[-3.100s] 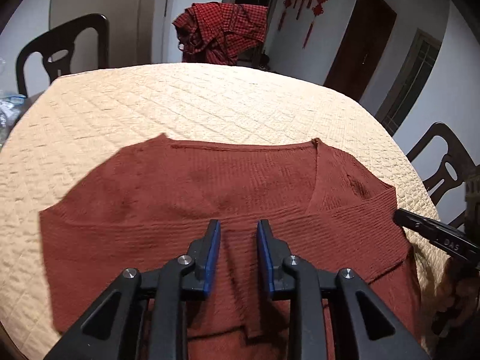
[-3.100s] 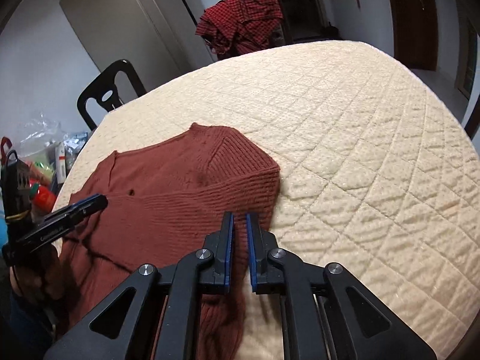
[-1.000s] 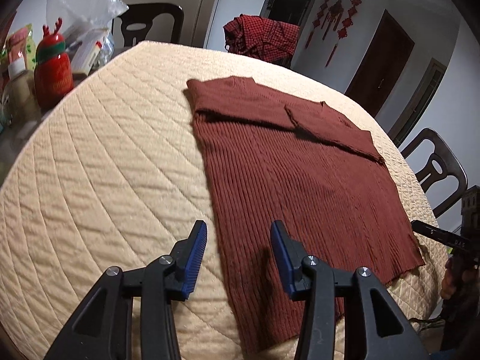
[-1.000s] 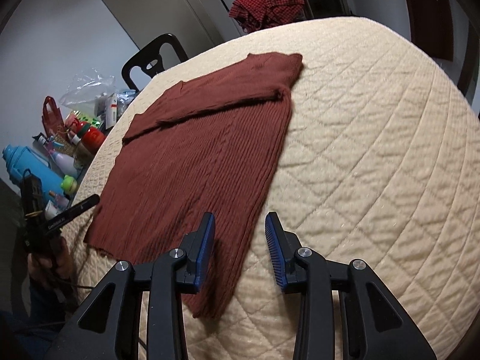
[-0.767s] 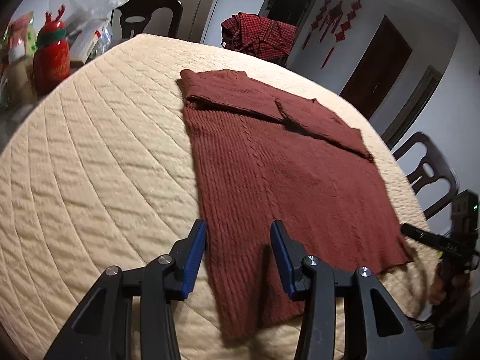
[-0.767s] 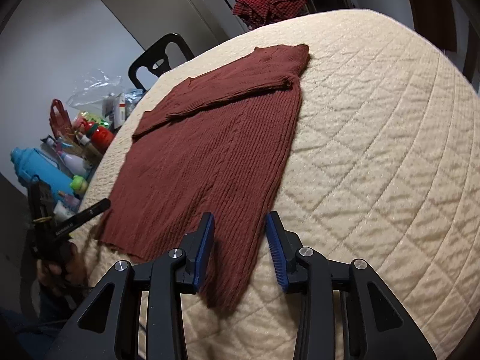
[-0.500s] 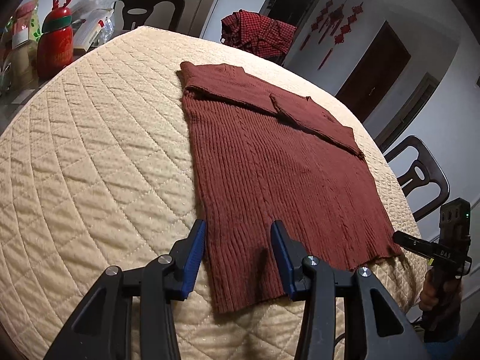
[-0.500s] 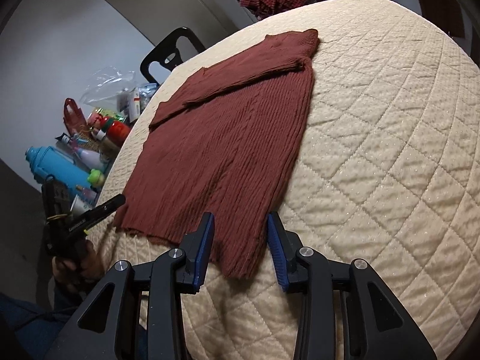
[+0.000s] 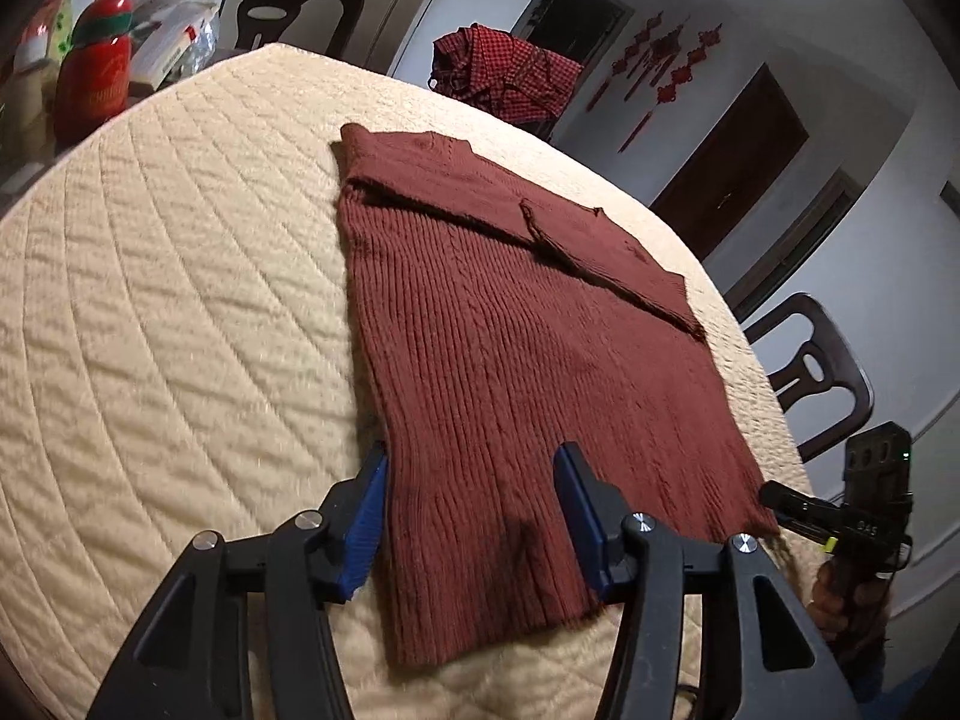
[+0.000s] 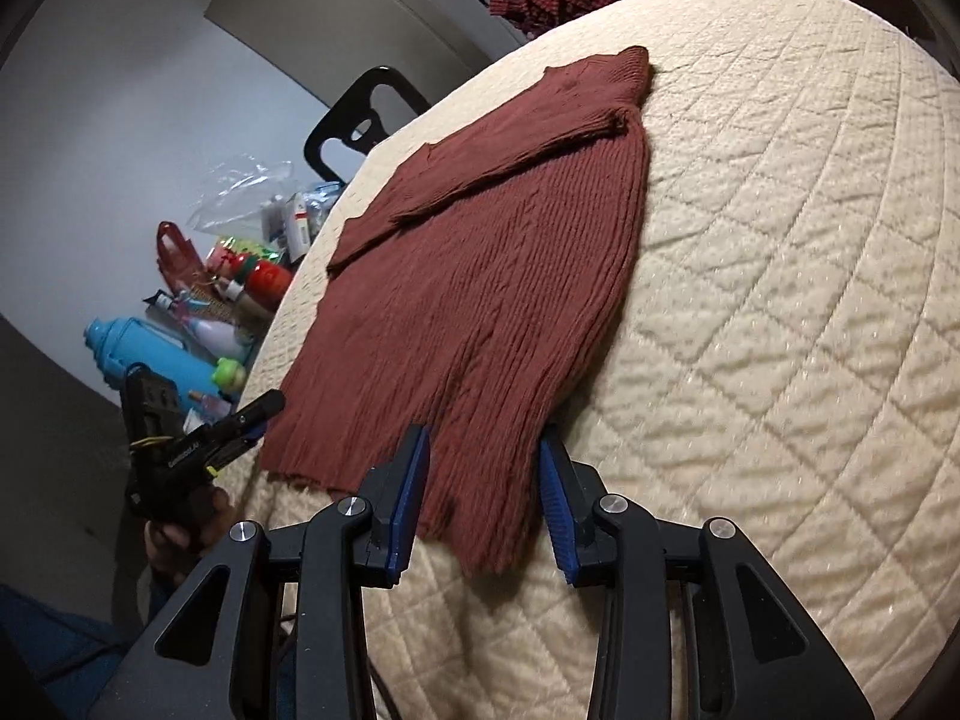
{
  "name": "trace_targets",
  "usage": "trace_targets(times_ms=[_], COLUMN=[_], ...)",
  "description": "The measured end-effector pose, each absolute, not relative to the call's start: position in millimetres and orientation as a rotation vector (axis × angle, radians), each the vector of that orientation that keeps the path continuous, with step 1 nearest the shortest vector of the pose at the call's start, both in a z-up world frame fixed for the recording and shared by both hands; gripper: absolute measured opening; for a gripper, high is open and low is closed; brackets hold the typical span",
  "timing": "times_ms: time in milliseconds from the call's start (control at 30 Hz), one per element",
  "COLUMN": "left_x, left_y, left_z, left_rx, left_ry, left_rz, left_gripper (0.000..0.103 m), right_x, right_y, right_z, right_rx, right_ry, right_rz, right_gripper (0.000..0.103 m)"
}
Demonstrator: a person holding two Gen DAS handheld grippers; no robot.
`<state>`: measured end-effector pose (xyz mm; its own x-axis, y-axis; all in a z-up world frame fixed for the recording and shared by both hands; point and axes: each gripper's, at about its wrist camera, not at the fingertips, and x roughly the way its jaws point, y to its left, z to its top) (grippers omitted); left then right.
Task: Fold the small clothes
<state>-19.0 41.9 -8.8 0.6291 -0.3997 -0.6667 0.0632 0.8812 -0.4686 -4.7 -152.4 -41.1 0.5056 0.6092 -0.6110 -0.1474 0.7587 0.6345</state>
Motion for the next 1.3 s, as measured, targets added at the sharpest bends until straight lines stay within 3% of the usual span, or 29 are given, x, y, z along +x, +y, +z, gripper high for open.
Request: trace_targets(times_ms=[133, 200, 300, 367, 433, 667, 967, 1100, 1300], left_x=[-23, -22, -20, -19, -18, -29, -56, -45, -26], left_y=[46, 48, 50, 51, 49, 57, 66, 68, 63], left_z=[-10, -10, -13, -16, -16, 9, 26, 18, 42], left_rx=[-0.479, -0.494, -0.511, -0.510, -0.477, -0.474, -0.475, -0.497, -0.448], left_ry=[0.866, 0.866, 0.879, 0.887, 0.889, 0.799, 0.746, 0.771, 0.678], left_rz=[-0.296, -0.300, -0.297, -0.293, -0.283, -0.306, -0.333, -0.329, -0.349], left_gripper=[0.056, 0.056, 0.037, 0.019, 0.010, 0.008, 0.008, 0.008, 0.008], right_x=[-5, -2, 0, 0, 0, -17, -46, -37, -21], right_y=[-150, -147, -144, -144, -147, -171, -178, -181, -179], right_z=[-40, -41, -43, -42, -40, -10, -5, -17, 7], right_rx=[0.541, 0.547, 0.534, 0.539, 0.545, 0.564, 0.580, 0.613, 0.580], right_ry=[0.939, 0.948, 0.956, 0.951, 0.938, 0.828, 0.834, 0.868, 0.780], right_rz=[0.490, 0.499, 0.497, 0.493, 0.492, 0.488, 0.488, 0.472, 0.518], right_gripper=[0.033, 0.021, 0.012, 0.009, 0.009, 0.007, 0.007, 0.007, 0.007])
